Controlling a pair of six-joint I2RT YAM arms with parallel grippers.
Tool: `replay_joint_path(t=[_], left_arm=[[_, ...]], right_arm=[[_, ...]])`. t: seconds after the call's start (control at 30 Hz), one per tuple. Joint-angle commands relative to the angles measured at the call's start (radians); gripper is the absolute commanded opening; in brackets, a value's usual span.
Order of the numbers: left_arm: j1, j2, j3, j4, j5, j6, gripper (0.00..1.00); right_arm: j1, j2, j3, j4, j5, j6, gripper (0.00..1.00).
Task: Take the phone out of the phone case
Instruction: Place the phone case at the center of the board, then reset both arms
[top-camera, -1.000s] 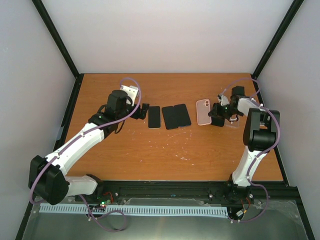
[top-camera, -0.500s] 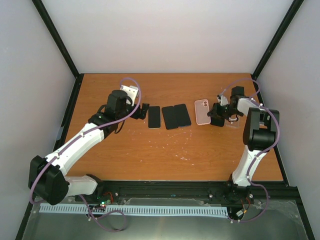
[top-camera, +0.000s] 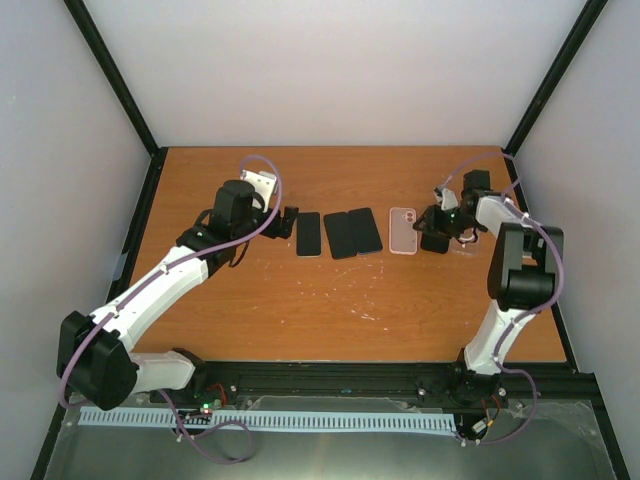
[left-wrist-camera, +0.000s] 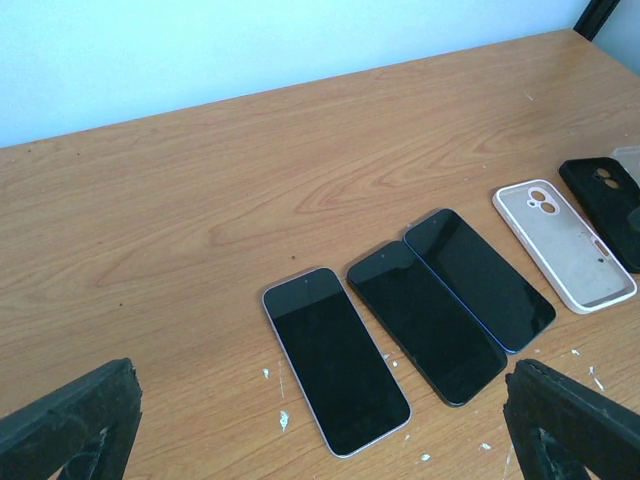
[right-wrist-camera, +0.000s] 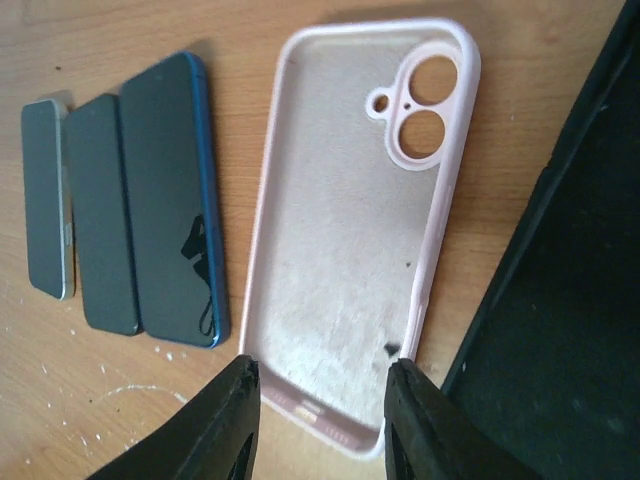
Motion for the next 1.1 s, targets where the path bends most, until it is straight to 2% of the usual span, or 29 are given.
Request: replay_joint_path(t=[0.0,0.23,0.33,0.4,0.43,0.47,0.5,0.63,0.7,0.87,1.07], left_arm=[[0.006,-0.023,0.002,0.015,-0.015,0.006,1.00],[0.034,-0.034,-0.013,0.045,-0.068,-0.009,1.00],[0.077,-0.046,-0.016,0.056,-0.089,-0.032,0.99],[0.103,-0.051,-0.007,0.050,-0.111,-0.053,1.00],[0.110,-0.056,0.001,0.046,-0.120,-0.061,1.00],[0.114,-0.063,0.003,0.046,-0.137,-0.070,1.00],[0.115,-0.071,0.004,0.049,-0.149,-0.072,0.99],[0.117,-0.115,-0.013,0.067,-0.220,-0.076,1.00],[0.117,-0.140,-0.029,0.073,-0.251,-0.080,0.99],[0.117,-0.211,-0.050,0.089,-0.319,-0.088,0.99],[0.117,-0.262,0.070,-0.026,-0.355,-0.082,1.00]], right_arm=[[0.003,-0.169,-0.027,-0.037,0.080,-0.067,0.34],[0.000,-0.504,-0.092,0.002,0.159,-0.156,0.42],[-0.005,-0.636,-0.108,0.039,0.227,-0.154,0.50],[-0.008,-0.723,-0.128,0.091,0.248,-0.148,0.66],[-0.008,-0.769,-0.144,0.121,0.250,-0.141,0.78],[-0.007,-0.810,-0.168,0.159,0.254,-0.127,0.94],[-0.008,-0.846,-0.192,0.197,0.251,-0.108,0.99],[-0.008,-0.914,-0.307,0.311,0.283,-0.026,1.00],[-0.008,-0.904,-0.321,0.303,0.357,0.022,1.00],[-0.008,-0.895,-0.220,0.196,0.421,0.039,1.00],[-0.008,-0.992,-0.154,0.212,0.358,0.016,1.00]])
